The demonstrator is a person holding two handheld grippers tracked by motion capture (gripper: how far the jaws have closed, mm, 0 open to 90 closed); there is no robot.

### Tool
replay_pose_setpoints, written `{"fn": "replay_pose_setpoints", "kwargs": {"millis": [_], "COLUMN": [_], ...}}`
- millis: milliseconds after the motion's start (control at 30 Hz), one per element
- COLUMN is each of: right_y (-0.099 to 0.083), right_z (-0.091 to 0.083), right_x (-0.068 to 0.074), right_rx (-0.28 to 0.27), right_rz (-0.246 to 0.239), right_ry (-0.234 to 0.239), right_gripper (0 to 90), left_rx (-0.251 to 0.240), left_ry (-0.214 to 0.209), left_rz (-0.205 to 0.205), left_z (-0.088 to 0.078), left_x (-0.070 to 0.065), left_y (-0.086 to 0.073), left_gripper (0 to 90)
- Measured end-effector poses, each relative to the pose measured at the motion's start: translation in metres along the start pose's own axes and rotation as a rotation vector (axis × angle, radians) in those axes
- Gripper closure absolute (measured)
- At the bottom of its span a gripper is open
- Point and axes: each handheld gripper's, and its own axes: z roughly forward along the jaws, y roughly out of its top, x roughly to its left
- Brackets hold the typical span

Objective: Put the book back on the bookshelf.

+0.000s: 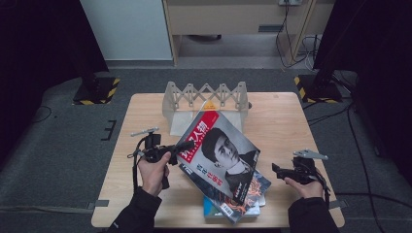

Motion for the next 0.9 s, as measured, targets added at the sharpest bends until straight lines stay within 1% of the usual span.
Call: {"fn": "replay_pose_setpoints", "kwargs": {"millis": [33,67,100,133,200,233,267,300,367,467,500,533,567,700,733,767,867,900], "right_y": [0.0,0.0,-0.001,-0.001,-0.002,-0.002,-0.003,-0.003,-0.004,-0.006,-0.007,-0.008,-0.008,-0.011,-0.012,-0.012,-0.013,-0.015], "right_z": [0.001,0.001,0.002,0.002,0.003,0.004,0.005,0.006,0.007,0.01,0.011,0.012,0.013,0.016,0.017,0.017,0.019,0.021], "right_x": [-0.002,-0.002,-0.003,-0.005,-0.006,-0.007,-0.011,-0.011,-0.014,-0.019,-0.02,-0.022,-0.022,-0.027,-0.028,-0.029,-0.031,-0.033], "right_rx": [0.002,0.01,0.013,0.016,0.022,0.029,0.034,0.038,0.051,0.07,0.078,0.09,0.097,0.121,0.123,0.128,0.136,0.162], "right_rz": [-0.008,-0.002,-0.001,-0.015,-0.007,-0.009,-0.022,-0.018,-0.026,-0.044,-0.04,-0.05,-0.049,-0.059,-0.062,-0.062,-0.059,-0.068], "right_ry": [-0.005,-0.009,-0.018,-0.022,-0.028,-0.034,-0.05,-0.054,-0.066,-0.083,-0.086,-0.09,-0.095,-0.101,-0.103,-0.105,-0.106,-0.103], "right_gripper": [7.2,7.2,7.2,7.2,7.3,7.3,7.3,7.3,7.0,6.4,6.3,6.2,6.1,6.1,6.1,6.1,6.0,5.4], "left_rx": [-0.009,-0.024,-0.028,-0.032,-0.04,-0.05,-0.067,-0.074,-0.09,-0.116,-0.129,-0.134,-0.14,-0.175,-0.175,-0.193,-0.205,-0.219], "left_ry": [-0.02,-0.033,-0.024,-0.013,-0.008,0.0,0.006,0.012,0.017,0.009,0.005,0.001,-0.002,0.0,0.0,0.004,0.007,0.012], "left_rz": [-0.009,-0.015,-0.008,-0.002,-0.006,-0.001,0.002,0.005,0.01,0.008,0.006,0.006,0.007,0.013,0.013,0.021,0.031,0.038], "left_z": [0.0,-0.001,-0.001,-0.001,-0.002,-0.004,-0.006,-0.008,-0.012,-0.018,-0.021,-0.023,-0.025,-0.036,-0.036,-0.041,-0.046,-0.051], "left_x": [-0.001,-0.003,-0.005,-0.007,-0.008,-0.009,-0.01,-0.011,-0.013,-0.014,-0.015,-0.015,-0.016,-0.018,-0.018,-0.02,-0.021,-0.023], "left_y": [0.002,0.005,0.007,0.009,0.012,0.016,0.02,0.023,0.028,0.035,0.037,0.038,0.04,0.047,0.047,0.051,0.054,0.057], "left_gripper": [85.9,85.9,85.9,85.9,85.8,85.8,85.8,85.7,85.7,85.7,85.7,85.8,85.8,85.7,85.8,85.8,85.7,85.8]}}
